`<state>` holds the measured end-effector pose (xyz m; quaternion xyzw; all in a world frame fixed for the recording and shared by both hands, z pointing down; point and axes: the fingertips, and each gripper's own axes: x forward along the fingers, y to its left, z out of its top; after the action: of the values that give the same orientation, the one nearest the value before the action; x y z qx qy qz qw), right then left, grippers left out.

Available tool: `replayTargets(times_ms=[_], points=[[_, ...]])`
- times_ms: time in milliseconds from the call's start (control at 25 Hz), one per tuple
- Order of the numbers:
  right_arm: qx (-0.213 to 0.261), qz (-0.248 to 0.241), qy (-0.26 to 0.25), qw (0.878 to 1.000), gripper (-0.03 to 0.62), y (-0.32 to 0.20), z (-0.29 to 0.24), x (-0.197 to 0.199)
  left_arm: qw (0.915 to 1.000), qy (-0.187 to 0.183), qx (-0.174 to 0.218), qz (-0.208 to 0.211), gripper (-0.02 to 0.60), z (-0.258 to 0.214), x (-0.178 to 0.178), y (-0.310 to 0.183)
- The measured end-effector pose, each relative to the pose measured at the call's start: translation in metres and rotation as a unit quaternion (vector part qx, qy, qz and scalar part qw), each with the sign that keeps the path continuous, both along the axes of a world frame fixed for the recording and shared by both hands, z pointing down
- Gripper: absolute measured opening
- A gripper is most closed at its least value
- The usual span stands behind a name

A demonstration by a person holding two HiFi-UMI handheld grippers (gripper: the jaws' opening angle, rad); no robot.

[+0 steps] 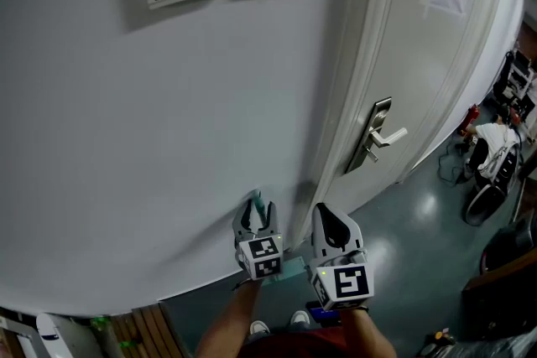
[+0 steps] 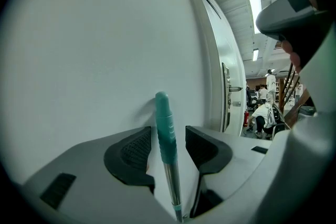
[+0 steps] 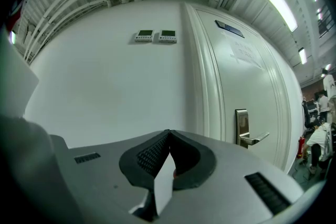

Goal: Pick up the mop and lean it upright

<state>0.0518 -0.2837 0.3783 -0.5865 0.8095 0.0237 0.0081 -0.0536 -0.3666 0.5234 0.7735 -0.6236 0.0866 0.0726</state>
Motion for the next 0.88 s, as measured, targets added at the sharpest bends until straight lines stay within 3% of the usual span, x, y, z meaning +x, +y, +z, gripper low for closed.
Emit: replayTargets(times_ms=[360,880], points=[[-0.003,0.003,0.002,1.0,0.015,-0.0013,0.0017,0.0026,0.9993,-0.028,0.012,-0.019,0.153,0.0008,-0.0047,-0.0033],[-0.008,0.003,-0.003,1.0,0.015,-0.0018,0.0062,0.0041,0.9998,-0.003,0.009,-0.02,0.118,0.0041,-0.0022,0.0022]])
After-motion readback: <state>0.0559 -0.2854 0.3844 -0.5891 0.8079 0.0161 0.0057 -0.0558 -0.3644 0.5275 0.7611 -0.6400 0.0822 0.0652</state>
